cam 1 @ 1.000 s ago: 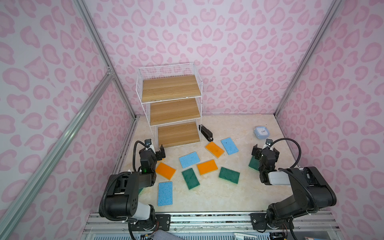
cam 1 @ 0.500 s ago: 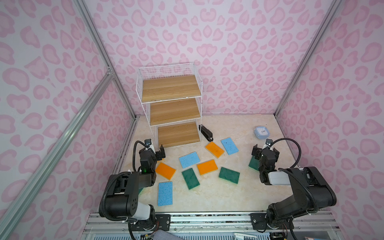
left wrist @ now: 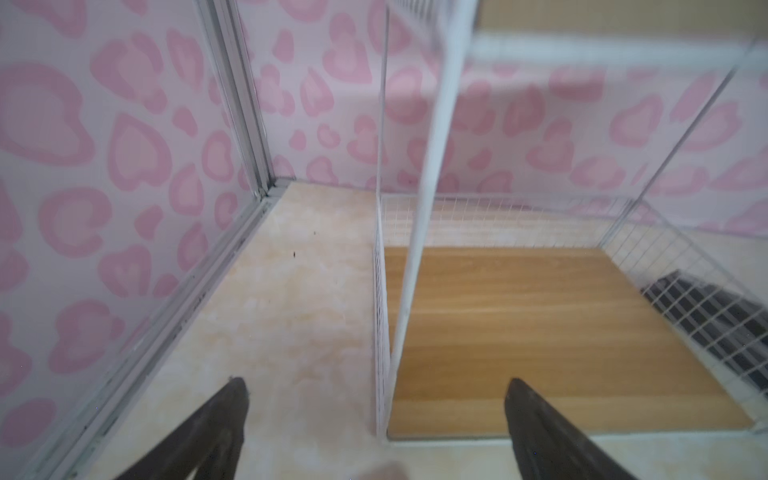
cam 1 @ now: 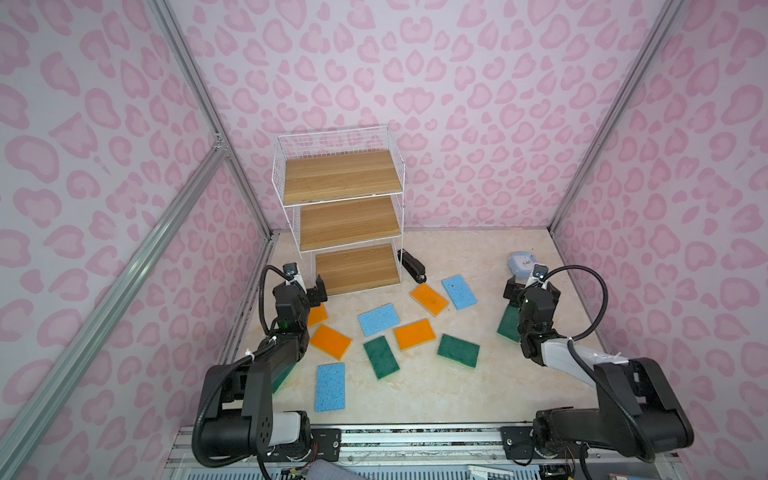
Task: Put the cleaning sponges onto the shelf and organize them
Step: 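Reach the left gripper down over a green sponge while the right arm moves inward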
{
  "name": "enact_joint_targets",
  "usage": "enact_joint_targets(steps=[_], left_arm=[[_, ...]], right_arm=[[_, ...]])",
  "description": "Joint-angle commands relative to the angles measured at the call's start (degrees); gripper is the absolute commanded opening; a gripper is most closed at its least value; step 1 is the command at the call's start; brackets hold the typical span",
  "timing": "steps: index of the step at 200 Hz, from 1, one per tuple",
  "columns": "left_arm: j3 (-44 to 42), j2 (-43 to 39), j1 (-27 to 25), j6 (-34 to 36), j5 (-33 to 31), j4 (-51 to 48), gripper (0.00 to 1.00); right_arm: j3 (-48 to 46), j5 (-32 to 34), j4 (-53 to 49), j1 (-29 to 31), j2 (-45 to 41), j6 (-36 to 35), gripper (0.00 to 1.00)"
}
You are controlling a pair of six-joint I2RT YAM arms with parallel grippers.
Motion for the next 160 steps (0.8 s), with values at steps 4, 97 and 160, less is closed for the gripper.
enact_joint_targets(steps=[4, 97, 160], left_arm=[[5.4, -5.6, 0.1, -5.7, 1.3, -17.8, 0.98], [17.9, -20.5, -18.8, -24.3, 2.2, -62.5, 0.9], [4.9, -23.3, -32.8, -43.7, 0.8, -63.1, 0.88]], right_arm=[[2.0, -5.6, -17.1, -0.6, -6.4, 9.1, 0.94], [10.5, -38.5, -45.3, 5.2, -20.3, 19.1, 0.88], [7.9, -45.6, -45.0, 13.6, -17.9, 25.0, 0.86]])
